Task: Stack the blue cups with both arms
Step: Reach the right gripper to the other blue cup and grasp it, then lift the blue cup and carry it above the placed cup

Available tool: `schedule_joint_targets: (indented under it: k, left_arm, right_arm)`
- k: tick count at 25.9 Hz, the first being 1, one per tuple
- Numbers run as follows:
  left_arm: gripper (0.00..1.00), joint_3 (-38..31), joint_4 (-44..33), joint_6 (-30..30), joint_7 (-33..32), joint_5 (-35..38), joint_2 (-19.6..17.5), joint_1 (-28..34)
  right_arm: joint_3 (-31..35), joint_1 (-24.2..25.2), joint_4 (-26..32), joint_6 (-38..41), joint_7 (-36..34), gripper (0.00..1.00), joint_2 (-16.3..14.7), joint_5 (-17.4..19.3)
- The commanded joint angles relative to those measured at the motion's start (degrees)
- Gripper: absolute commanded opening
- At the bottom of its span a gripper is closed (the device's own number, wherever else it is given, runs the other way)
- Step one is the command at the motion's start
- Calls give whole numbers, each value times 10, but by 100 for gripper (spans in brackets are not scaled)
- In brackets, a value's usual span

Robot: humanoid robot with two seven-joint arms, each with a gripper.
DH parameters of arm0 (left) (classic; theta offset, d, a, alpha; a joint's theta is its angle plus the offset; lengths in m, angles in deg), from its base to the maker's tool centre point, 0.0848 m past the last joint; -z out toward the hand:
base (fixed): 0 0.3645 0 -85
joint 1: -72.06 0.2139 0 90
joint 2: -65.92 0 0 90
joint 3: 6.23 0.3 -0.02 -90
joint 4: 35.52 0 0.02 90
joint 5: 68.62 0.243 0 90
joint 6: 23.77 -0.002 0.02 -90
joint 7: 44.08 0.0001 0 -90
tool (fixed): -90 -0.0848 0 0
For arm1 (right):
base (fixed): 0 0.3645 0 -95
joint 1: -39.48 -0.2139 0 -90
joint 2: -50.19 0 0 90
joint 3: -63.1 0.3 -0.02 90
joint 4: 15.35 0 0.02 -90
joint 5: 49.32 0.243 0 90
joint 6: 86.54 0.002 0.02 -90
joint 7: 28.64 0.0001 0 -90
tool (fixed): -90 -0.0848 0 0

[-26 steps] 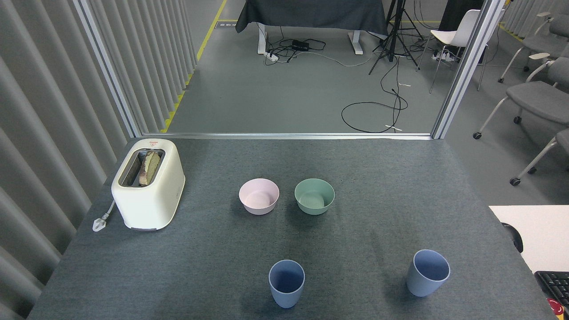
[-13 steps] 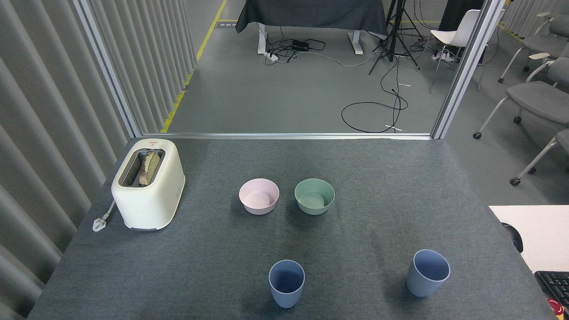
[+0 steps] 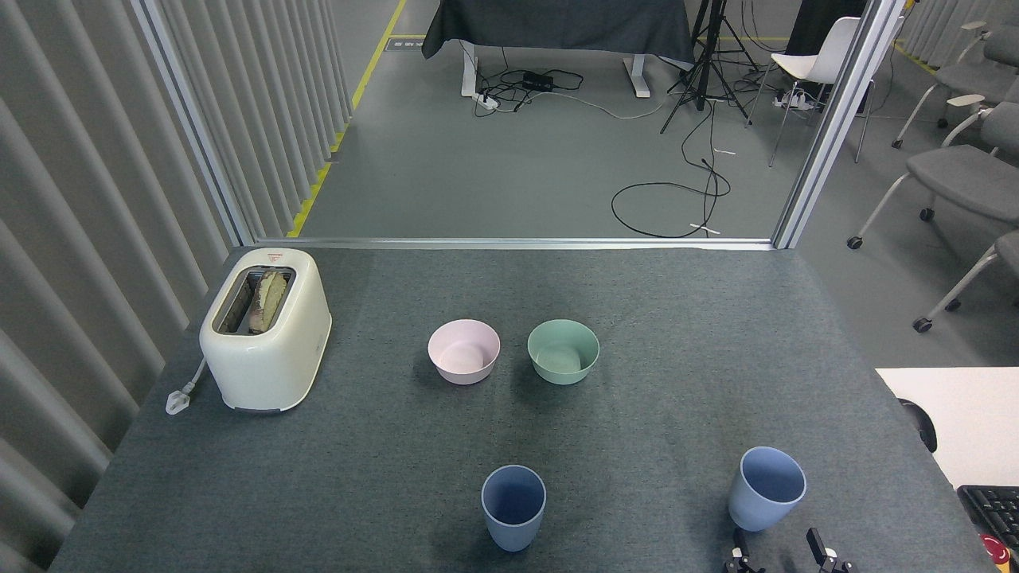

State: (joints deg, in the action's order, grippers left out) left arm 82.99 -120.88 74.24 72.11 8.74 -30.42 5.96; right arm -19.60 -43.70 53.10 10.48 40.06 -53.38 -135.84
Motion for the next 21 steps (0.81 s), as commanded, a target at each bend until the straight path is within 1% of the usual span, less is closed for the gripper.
schedule_joint_targets:
  k: [1,7,21]
  left_arm:
    - [100,0,0,0,0,0,0,0]
    - [100,0,-1,0,0,0,1,0]
    - [100,0,0,0,1,-1,1,0]
  right_arm:
    - [-1,-14,-9,0,4,100,-3,-1]
    - [-3,-21,-10,5,5,100,-6,-1]
    - [-18,-96,-74,6,16,100,-7,-1]
